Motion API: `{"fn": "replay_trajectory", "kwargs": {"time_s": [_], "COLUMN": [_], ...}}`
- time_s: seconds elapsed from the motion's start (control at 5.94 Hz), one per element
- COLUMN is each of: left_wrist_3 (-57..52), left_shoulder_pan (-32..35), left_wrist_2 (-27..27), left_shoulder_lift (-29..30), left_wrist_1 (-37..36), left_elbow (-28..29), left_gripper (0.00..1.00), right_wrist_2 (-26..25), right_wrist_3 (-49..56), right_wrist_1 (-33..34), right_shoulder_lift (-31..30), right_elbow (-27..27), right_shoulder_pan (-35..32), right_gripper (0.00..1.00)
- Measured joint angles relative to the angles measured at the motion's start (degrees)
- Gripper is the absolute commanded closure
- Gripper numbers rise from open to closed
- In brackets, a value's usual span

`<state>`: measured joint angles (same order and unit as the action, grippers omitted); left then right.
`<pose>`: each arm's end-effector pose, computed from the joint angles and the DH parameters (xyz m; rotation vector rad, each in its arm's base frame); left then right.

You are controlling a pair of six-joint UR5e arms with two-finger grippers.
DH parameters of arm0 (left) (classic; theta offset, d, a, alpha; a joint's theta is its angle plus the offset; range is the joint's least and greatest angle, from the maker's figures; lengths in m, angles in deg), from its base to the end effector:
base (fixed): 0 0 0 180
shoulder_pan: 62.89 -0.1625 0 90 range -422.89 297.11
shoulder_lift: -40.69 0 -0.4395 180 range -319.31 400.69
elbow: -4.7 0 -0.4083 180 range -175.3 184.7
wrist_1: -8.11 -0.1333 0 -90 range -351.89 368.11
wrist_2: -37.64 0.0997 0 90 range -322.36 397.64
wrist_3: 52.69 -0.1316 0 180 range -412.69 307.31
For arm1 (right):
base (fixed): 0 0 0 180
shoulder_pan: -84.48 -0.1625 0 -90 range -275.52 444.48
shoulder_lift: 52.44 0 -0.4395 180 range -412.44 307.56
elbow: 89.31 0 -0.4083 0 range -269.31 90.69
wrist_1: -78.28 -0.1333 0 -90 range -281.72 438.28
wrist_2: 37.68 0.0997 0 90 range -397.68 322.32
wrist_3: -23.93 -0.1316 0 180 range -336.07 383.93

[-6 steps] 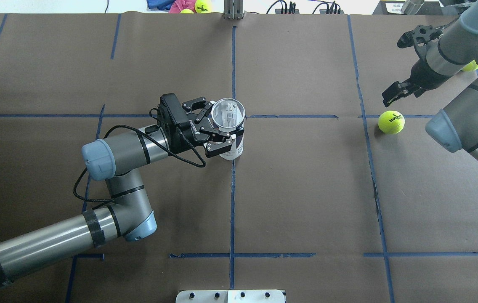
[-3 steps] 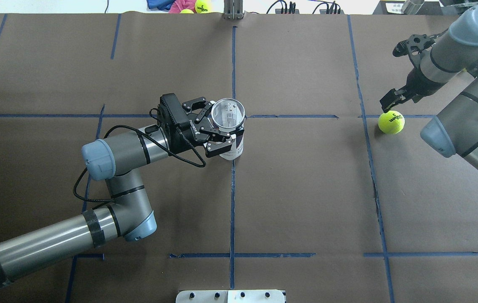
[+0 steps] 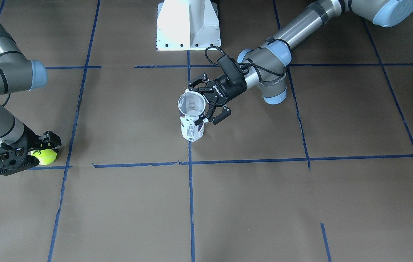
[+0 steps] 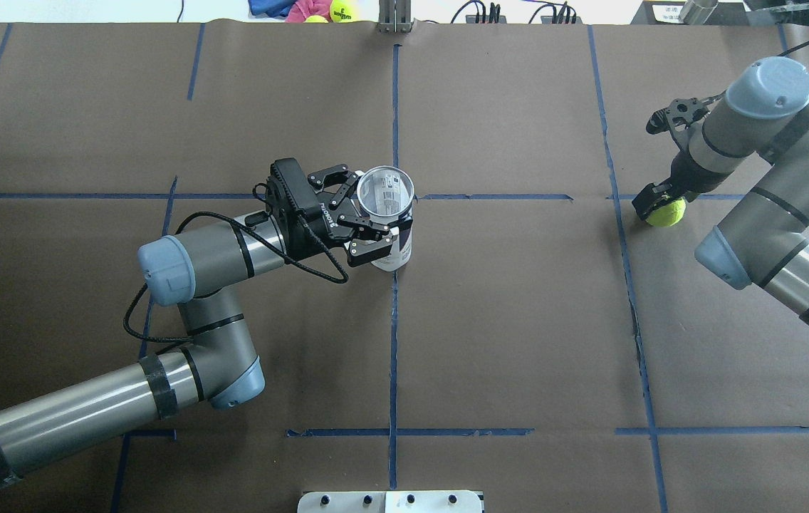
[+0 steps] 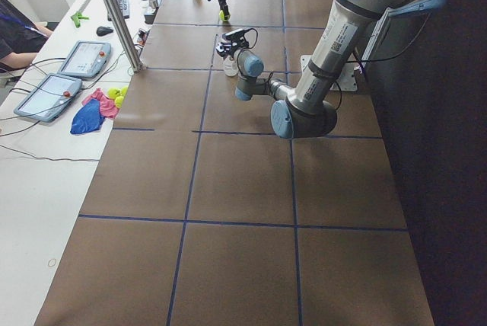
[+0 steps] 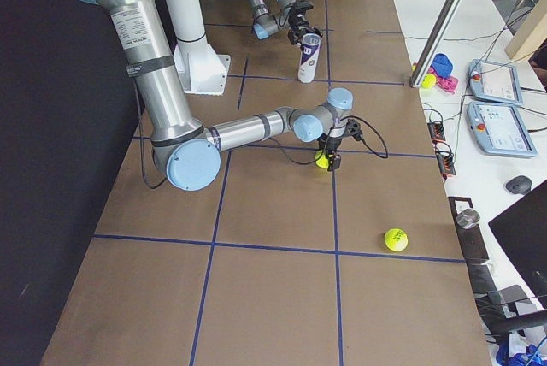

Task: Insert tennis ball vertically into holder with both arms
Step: 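Reach the right gripper down to the nearer yellow tennis ball, then grasp the ball with the right gripper and carry it over the tube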

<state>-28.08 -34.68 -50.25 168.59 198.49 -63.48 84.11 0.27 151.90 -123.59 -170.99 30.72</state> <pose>0.5829 -0.4695 0.2484 1.5120 1.3877 0.3693 -0.3521 -0.5887 0.5584 0.1251 -0.7032 -0.3405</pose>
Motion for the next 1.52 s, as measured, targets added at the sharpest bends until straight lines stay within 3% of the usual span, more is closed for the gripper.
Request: {"fn": "replay_trajectory", "kwargs": {"time_s": [0.17,0.34,0.67,1.52], "left_wrist_3": [0.0,0.0,0.0,-0.15], "left_shoulder_pan": [0.0,0.0,0.0,-0.24], "left_wrist_2": [0.0,0.0,0.0,-0.07], "left_shoulder_lift": [-0.02,-0.05,-0.04,0.06], "left_wrist_1": [0.0,-0.01,-0.07,-0.27], "left_elbow": [0.04,0.06,0.07,0.07], "left_gripper": [0.1,0.1,0.1,0.11], "right_wrist_2": [0.04,0.2,0.57,0.46], "right_wrist_3": [-0.09,-0.31,-0.89,-22.34], "right_wrist_1": [-1.63,-2.07,0.01,21.46], "right_shoulder_lift": [0.22,0.48,0.76,14.1], "right_elbow": [0.89,0.74,-2.77,-21.09], "right_shoulder_pan": [0.13,0.09,-0.68,2.22], "right_gripper": [0.89,0.93,0.86,0.89]}}
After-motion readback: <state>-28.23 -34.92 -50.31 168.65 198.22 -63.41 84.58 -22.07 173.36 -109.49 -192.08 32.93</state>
